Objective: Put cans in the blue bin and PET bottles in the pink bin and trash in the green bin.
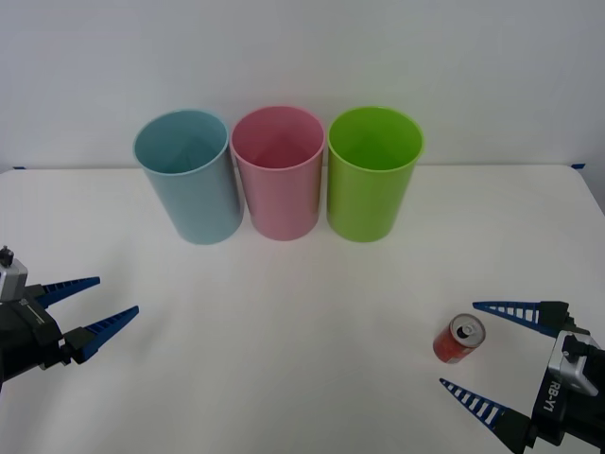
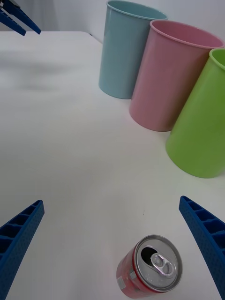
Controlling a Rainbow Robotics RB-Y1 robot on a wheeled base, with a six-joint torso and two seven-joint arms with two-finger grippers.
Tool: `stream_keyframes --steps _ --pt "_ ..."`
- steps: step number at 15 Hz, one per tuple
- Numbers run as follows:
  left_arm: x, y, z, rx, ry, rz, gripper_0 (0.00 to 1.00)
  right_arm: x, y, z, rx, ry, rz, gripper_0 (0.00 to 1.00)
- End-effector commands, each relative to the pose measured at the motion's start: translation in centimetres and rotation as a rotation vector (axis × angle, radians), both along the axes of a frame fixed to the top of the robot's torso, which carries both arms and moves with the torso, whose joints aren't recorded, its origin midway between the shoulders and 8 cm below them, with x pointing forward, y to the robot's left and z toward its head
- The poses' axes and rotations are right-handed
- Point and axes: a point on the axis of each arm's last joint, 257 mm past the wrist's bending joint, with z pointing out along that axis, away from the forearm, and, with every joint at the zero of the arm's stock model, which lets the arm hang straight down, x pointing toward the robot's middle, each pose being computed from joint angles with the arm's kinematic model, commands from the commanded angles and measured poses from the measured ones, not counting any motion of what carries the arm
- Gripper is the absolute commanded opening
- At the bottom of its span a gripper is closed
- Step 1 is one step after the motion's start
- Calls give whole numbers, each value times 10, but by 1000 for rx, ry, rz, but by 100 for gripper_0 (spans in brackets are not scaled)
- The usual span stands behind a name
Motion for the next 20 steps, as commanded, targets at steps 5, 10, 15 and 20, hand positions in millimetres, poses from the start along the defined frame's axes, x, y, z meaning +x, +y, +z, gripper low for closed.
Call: stream_keyframes --steps 5,10,15,20 --pt "0 0 0 0 0 0 100 0 0 0 0 0 0 100" --pt "0 0 0 0 0 0 100 8 1 61 126 -105 -1 100" --pt "0 0 0 0 0 0 100 4 -43 84 274 -92 -66 100" --pt "0 0 0 0 0 0 100 -11 -81 58 298 -27 -86 100"
